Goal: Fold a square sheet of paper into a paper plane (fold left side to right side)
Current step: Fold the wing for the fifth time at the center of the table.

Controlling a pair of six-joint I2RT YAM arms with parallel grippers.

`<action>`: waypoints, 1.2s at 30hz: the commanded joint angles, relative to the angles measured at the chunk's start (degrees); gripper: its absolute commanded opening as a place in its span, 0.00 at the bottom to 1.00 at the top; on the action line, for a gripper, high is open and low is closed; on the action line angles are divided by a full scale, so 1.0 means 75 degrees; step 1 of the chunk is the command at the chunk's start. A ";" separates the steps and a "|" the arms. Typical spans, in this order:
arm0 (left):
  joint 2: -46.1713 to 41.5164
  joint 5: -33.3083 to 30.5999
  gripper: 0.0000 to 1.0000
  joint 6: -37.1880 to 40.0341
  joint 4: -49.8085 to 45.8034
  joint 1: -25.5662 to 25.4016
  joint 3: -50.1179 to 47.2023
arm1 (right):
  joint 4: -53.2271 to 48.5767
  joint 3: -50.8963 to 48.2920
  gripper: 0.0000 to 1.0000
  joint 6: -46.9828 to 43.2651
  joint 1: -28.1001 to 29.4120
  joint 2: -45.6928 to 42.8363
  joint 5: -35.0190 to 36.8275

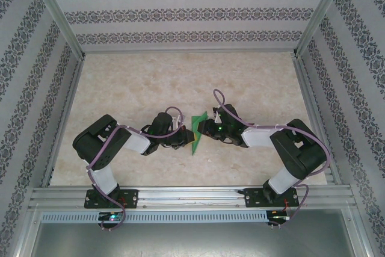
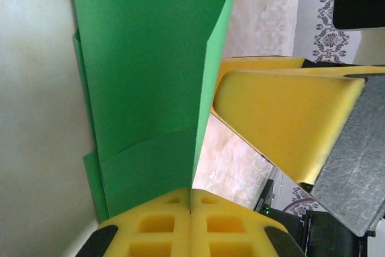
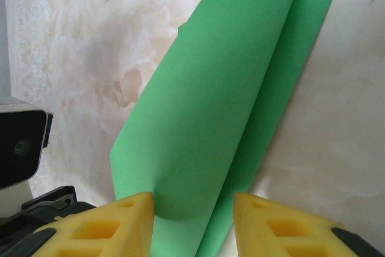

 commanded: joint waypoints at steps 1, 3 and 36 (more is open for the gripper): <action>0.0120 -0.0048 0.00 -0.0117 0.0429 0.0102 -0.0082 | 0.0171 0.0223 0.39 0.0073 0.0090 0.0164 0.0121; 0.0120 -0.0048 0.00 -0.0117 0.0440 0.0104 -0.0089 | 0.0171 0.0259 0.39 0.0068 0.0101 0.0229 0.0108; -0.0630 -0.0441 0.31 0.0447 -0.0589 0.0319 -0.0204 | -0.1004 0.0670 0.35 -0.0186 0.0223 0.0886 0.0578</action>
